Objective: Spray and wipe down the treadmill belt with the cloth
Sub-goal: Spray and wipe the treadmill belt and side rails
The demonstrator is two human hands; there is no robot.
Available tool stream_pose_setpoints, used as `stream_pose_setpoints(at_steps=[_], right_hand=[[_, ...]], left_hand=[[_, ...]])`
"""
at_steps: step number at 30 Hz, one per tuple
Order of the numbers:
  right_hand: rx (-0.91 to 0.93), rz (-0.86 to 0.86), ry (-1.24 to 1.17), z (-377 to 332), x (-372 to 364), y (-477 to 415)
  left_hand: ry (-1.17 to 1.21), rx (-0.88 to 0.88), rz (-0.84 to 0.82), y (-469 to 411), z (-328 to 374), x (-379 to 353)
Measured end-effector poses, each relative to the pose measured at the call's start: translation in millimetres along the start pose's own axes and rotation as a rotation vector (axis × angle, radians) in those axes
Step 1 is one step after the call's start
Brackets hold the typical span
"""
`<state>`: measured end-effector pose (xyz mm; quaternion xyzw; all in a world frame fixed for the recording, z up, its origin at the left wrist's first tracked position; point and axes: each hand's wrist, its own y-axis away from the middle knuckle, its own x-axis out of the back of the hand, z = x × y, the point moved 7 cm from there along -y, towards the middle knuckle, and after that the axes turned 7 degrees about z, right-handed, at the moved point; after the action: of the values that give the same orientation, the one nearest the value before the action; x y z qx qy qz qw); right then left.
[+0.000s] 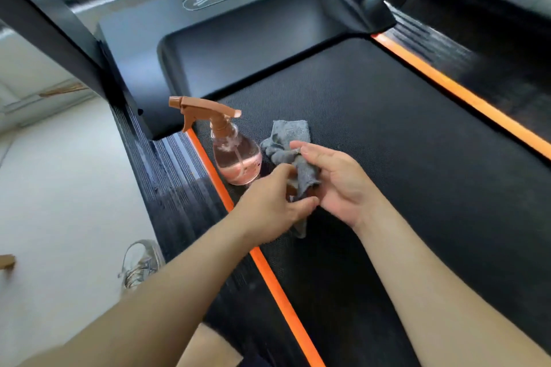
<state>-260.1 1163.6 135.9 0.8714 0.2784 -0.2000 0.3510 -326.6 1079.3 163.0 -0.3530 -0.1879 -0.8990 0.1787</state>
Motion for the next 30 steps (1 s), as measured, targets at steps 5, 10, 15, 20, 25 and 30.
stream_pose_setpoints(at_steps=[5,10,15,20,25,30], right_hand=[[0.047,-0.099,-0.284,-51.7,-7.9,37.6],[0.130,-0.252,-0.408,-108.6,-34.4,75.4],[0.259,-0.244,-0.525,-156.4,-12.5,98.8],[0.346,0.118,-0.294,-184.5,43.7,86.5],[0.517,0.151,-0.371,-234.8,76.2,103.6],[0.574,0.433,0.008,-215.3,158.6,145.9]], left_hand=[[0.127,0.070,0.136,15.8,1.9,-15.2],[0.428,0.014,0.218,18.5,62.8,-36.8],[0.703,0.100,0.409,9.1,69.7,-13.9],[0.490,0.033,0.689,-5.3,86.6,46.9],[0.259,-0.321,0.670,-5.4,155.0,65.4],[-0.096,-0.622,0.468,27.8,155.8,12.6]])
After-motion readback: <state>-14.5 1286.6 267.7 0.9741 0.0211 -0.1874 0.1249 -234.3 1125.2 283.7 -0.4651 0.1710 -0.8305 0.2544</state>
